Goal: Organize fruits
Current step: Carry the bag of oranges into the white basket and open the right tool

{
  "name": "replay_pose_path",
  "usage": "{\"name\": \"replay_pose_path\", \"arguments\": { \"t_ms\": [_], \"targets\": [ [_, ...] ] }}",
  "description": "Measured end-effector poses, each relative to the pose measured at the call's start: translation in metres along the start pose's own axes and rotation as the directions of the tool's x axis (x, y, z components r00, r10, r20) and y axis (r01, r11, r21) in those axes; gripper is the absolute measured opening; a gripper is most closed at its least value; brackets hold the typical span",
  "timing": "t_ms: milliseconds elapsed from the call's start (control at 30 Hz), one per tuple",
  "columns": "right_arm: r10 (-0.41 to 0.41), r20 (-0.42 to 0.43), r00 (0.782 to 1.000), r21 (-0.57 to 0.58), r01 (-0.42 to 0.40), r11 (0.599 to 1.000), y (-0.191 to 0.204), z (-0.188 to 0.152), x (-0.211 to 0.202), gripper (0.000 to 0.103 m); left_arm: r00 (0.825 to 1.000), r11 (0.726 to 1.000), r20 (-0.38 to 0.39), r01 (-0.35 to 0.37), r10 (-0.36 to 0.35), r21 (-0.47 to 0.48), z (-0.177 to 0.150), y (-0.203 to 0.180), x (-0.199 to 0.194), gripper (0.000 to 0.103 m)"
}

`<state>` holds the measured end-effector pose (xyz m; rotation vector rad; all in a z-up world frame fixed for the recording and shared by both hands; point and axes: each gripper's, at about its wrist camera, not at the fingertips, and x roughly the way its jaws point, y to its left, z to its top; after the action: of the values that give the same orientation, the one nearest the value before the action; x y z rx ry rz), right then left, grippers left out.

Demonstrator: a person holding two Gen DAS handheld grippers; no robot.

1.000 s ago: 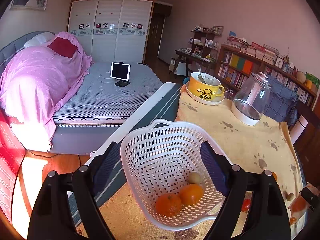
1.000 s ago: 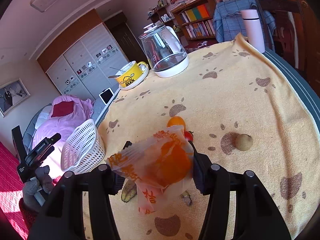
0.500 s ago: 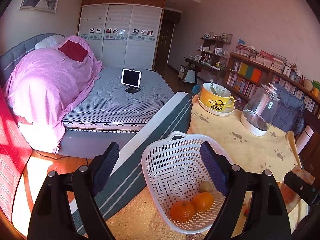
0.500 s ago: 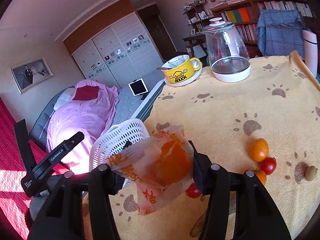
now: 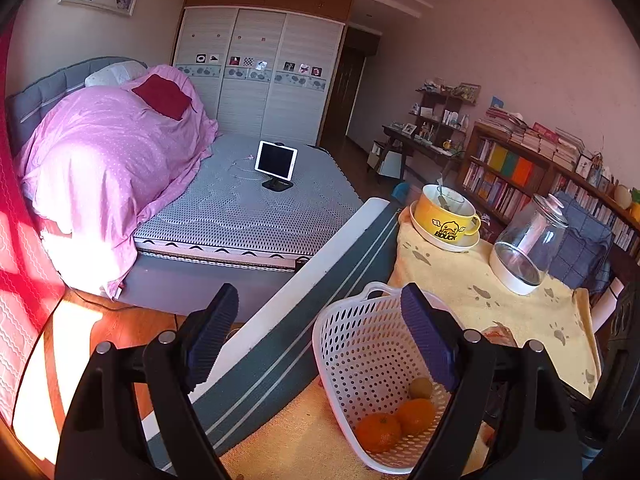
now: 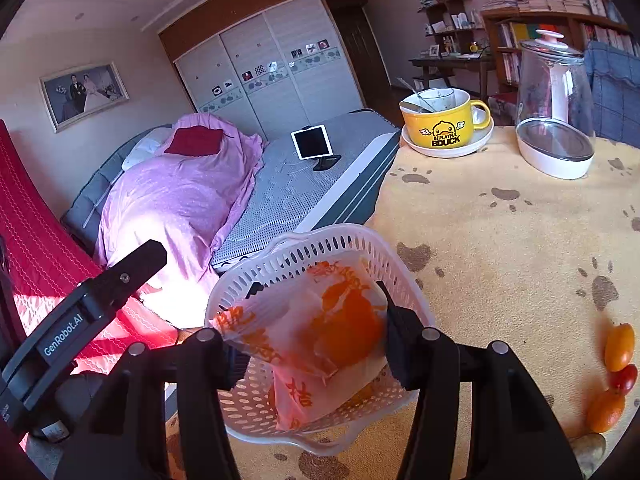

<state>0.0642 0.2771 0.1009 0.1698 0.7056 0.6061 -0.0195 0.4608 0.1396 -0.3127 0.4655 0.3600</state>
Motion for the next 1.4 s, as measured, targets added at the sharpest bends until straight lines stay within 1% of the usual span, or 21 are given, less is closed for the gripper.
{"name": "replay_pose_path", "arguments": {
  "t_ms": [200, 300, 333, 500, 767, 867, 933, 1200, 1400],
  "targets": [
    [-0.014, -0.039, 0.999, -0.02, 0.013, 1.0, 0.01, -0.003, 0.024, 0.055, 1.0, 1.0, 0.008, -0.01, 0.01, -0.011, 0.003, 0.004, -0.001, 0.085],
    [-0.025, -0.042, 0.999, -0.021, 0.024, 1.0, 0.012, -0.003, 0.031, 0.06, 1.0, 1.0, 0.01, -0.013, 0.013, -0.008, 0.004, 0.005, -0.001, 0.085],
    [-0.019, -0.042, 0.999, -0.019, 0.018, 1.0, 0.012, -0.003, 0.032, 0.064, 1.0, 1.0, 0.01, -0.012, 0.012, -0.006, 0.004, 0.005, -0.001, 0.085],
    [-0.029, -0.027, 0.999, -0.032, 0.028, 0.999, 0.014, -0.007, 0.027, 0.066, 1.0, 1.0, 0.011, -0.009, 0.009, 0.018, 0.003, 0.001, -0.001, 0.085],
    [0.005, 0.006, 1.0, -0.031, -0.005, 1.0, 0.015, -0.007, 0.009, 0.066, 1.0, 0.999, 0.015, 0.002, -0.003, 0.043, -0.001, -0.009, -0.005, 0.085],
    [0.04, -0.01, 0.999, -0.011, -0.04, 0.999, 0.015, -0.008, 0.009, 0.066, 1.0, 0.999, 0.014, 0.006, -0.007, 0.046, -0.002, -0.011, -0.005, 0.085],
    [0.049, -0.02, 0.999, 0.007, -0.049, 0.999, 0.013, -0.011, 0.011, 0.066, 1.0, 0.999, 0.009, 0.006, -0.006, 0.048, -0.003, -0.012, -0.004, 0.085],
    [0.02, -0.005, 1.0, 0.008, -0.019, 1.0, 0.009, -0.022, 0.005, 0.066, 1.0, 0.998, 0.006, 0.001, -0.002, 0.065, -0.007, -0.02, -0.002, 0.085],
    [-0.033, 0.054, 0.998, -0.023, 0.035, 0.999, 0.009, -0.028, -0.014, 0.066, 1.0, 0.996, 0.004, 0.004, -0.005, 0.086, -0.012, -0.028, -0.002, 0.085]
  ]
}}
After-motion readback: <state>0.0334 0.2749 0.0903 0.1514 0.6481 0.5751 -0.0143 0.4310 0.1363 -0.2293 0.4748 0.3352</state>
